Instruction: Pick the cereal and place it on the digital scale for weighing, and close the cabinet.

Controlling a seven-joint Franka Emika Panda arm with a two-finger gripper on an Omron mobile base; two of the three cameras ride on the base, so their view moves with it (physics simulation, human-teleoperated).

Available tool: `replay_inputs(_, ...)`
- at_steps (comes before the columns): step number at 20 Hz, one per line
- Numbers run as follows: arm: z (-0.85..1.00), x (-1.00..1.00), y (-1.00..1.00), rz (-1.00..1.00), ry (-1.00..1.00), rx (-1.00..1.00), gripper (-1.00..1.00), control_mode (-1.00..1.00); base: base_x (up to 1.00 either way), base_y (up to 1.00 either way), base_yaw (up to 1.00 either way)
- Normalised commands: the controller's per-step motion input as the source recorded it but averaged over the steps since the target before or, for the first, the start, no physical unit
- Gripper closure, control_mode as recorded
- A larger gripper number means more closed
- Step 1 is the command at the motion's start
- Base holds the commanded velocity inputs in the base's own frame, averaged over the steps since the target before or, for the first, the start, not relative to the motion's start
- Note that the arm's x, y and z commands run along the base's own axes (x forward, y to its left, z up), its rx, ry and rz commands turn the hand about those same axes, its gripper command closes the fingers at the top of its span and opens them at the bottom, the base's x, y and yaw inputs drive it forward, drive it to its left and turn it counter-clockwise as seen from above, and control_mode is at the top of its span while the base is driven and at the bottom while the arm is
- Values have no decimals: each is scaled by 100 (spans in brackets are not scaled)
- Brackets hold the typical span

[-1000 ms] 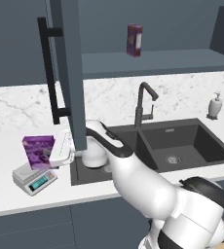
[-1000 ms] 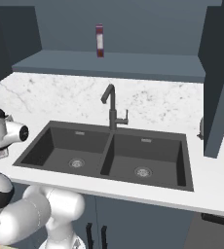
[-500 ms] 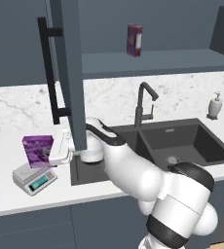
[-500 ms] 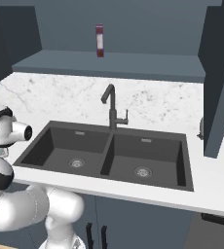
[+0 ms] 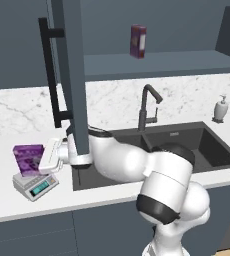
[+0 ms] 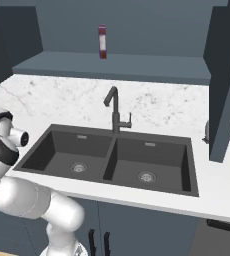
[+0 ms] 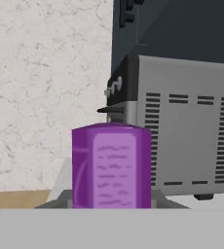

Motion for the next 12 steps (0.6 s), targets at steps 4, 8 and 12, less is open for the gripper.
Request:
replay_inputs(4, -25, 23, 6, 0, -1, 0, 100, -100, 0, 0, 0)
replay_inputs(8, -14, 28, 19, 0, -1, 0, 100, -100, 0, 0, 0)
replay_inputs(12, -10, 35, 25, 0, 0, 0, 100, -100, 0, 0, 0)
